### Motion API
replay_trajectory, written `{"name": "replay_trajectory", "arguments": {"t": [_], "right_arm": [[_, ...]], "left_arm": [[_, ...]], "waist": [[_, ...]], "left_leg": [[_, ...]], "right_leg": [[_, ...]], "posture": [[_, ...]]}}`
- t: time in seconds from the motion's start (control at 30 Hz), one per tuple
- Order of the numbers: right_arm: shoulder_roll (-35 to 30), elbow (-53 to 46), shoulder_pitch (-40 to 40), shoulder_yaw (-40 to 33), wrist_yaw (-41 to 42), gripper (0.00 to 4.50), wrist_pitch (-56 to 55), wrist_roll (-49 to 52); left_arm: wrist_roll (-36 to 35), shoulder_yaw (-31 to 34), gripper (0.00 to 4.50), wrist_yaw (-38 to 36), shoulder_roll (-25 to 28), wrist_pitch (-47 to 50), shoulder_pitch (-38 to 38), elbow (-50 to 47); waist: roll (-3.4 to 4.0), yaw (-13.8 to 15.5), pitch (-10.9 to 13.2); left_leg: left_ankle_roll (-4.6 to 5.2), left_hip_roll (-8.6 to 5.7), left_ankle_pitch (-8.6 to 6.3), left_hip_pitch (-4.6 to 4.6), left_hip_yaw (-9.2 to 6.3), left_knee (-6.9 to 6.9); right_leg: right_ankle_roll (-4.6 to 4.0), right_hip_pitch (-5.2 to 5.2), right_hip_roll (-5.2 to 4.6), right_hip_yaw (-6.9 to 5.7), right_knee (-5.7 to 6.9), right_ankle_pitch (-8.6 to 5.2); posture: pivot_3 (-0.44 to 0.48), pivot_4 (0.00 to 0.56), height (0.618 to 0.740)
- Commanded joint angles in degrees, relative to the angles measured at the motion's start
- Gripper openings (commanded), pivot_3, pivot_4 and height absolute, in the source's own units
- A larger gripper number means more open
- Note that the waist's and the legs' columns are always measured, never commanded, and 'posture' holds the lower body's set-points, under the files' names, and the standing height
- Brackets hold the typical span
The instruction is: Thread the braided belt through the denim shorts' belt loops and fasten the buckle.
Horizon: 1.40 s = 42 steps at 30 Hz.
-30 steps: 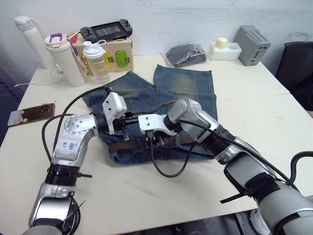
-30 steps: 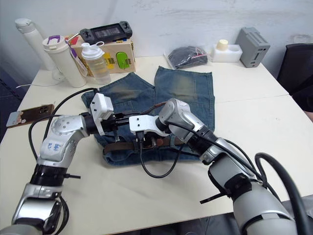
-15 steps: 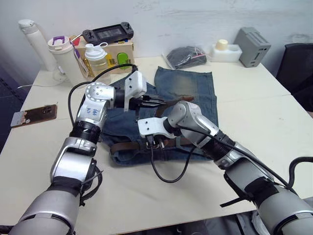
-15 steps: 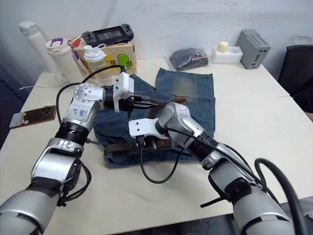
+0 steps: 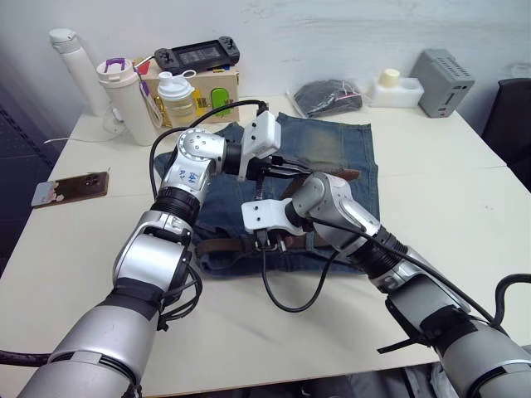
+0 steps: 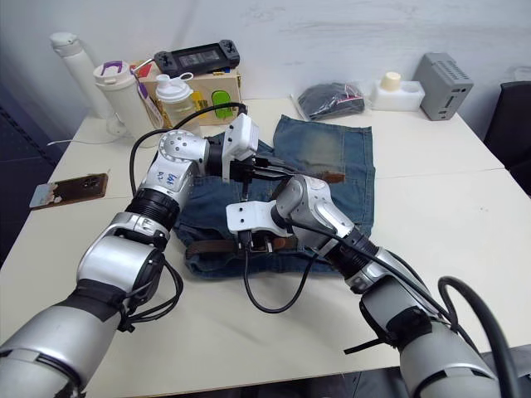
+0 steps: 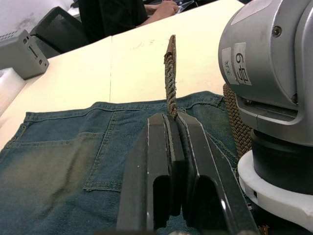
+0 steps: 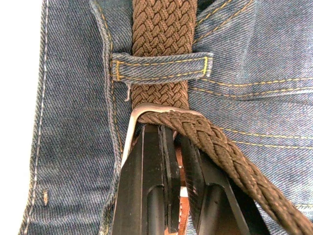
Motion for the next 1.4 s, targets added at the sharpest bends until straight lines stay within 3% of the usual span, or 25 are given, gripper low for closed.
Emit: {"name": "replay_trajectory", "arguments": {"t": [0.03, 0.2, 0.37, 0.5, 0.63, 0.77, 0.9, 1.13, 1.4], "right_arm": [[3.23, 6.08, 10.00, 10.97, 3.22, 0.53, 1.14, 0.08], [3.64, 5.83, 10.53, 10.80, 3.63, 0.53, 0.99, -0.52], [2.73, 4.26, 10.98, 6.51, 1.28, 0.53, 2.12, -0.68], [1.01, -4.17, 12.91, -4.38, -4.16, 0.53, 7.29, 2.28], [0.76, -13.49, 14.47, -13.83, -9.27, 0.53, 13.36, 6.37], [1.62, -20.84, 14.73, -19.98, -13.38, 0.53, 19.77, 10.78], [1.70, -27.47, 15.28, -22.73, -16.59, 0.53, 24.86, 15.07], [-2.24, -36.12, 16.08, -24.85, -19.67, 0.53, 31.54, 21.99], [-6.54, -30.09, 15.19, -19.67, -22.69, 0.53, 25.47, 24.09]], "left_arm": [[-8.82, 7.71, 0.00, 4.21, -7.10, -4.84, -14.45, -8.44], [-9.44, 8.14, 0.00, 5.55, -8.97, -4.08, -15.47, -11.00], [-7.08, 8.16, 0.00, 6.96, -4.39, -2.72, -9.74, -13.37], [-3.37, 9.08, 0.00, 9.13, 5.94, 0.22, 4.20, -19.52], [-1.68, 10.42, 0.00, 12.02, 13.77, 4.51, 21.19, -33.39], [-1.91, 11.44, 0.00, 15.37, 16.84, 10.94, 35.78, -48.12], [-2.66, 11.94, 0.00, 19.63, 17.78, 17.55, 44.42, -59.64], [-4.80, 14.02, 0.00, 23.07, 19.43, 23.67, 48.37, -66.96], [-4.91, 14.67, 0.00, 23.49, 22.38, 23.01, 51.75, -68.36]], "waist": [[0.00, 0.01, 0.00], [0.00, 0.01, 0.01], [0.01, -0.04, 0.01], [0.22, -0.32, 0.14], [0.48, -0.52, 0.33], [0.48, -0.21, 0.39], [0.46, -0.11, 0.67], [0.34, -0.17, 0.88], [0.29, -0.40, 0.97]], "left_leg": [[0.00, -0.01, 0.00, -0.01, -0.02, 0.00], [0.01, -0.04, 0.00, -0.13, -0.10, 0.03], [0.03, -0.07, 0.03, -0.50, -0.32, 0.16], [0.02, -0.07, 0.05, -0.61, -0.37, 0.13], [-0.10, 0.04, 0.05, -0.82, -0.35, 0.04], [-0.10, 0.06, 0.06, -1.64, -0.44, 0.21], [-0.01, -0.09, 0.09, -1.84, -0.60, 0.25], [0.02, -0.12, 0.13, -1.83, -0.73, 0.23], [0.00, -0.10, 0.18, -1.80, -0.69, 0.11]], "right_leg": [[0.00, 0.00, 0.00, 0.00, 0.00, 0.00], [0.00, -0.05, 0.00, -0.01, -0.02, 0.00], [0.03, -0.19, 0.03, -0.01, -0.11, 0.01], [0.03, -0.27, -0.06, 0.02, -0.15, 0.02], [-0.02, -0.61, 0.02, 0.05, 0.07, -0.01], [-0.07, -1.31, 0.03, 0.00, 0.25, -0.01], [-0.01, -1.32, -0.05, -0.03, 0.11, 0.02], [-0.02, -1.29, -0.06, -0.03, 0.09, 0.02], [-0.03, -1.32, -0.02, -0.03, 0.08, 0.01]], "posture": [[0.000, 0.150, 0.682], [0.000, 0.150, 0.682], [0.000, 0.150, 0.682], [0.000, 0.150, 0.682], [0.000, 0.150, 0.682], [0.000, 0.150, 0.682], [0.000, 0.150, 0.682], [0.000, 0.150, 0.682], [0.000, 0.150, 0.682]]}}
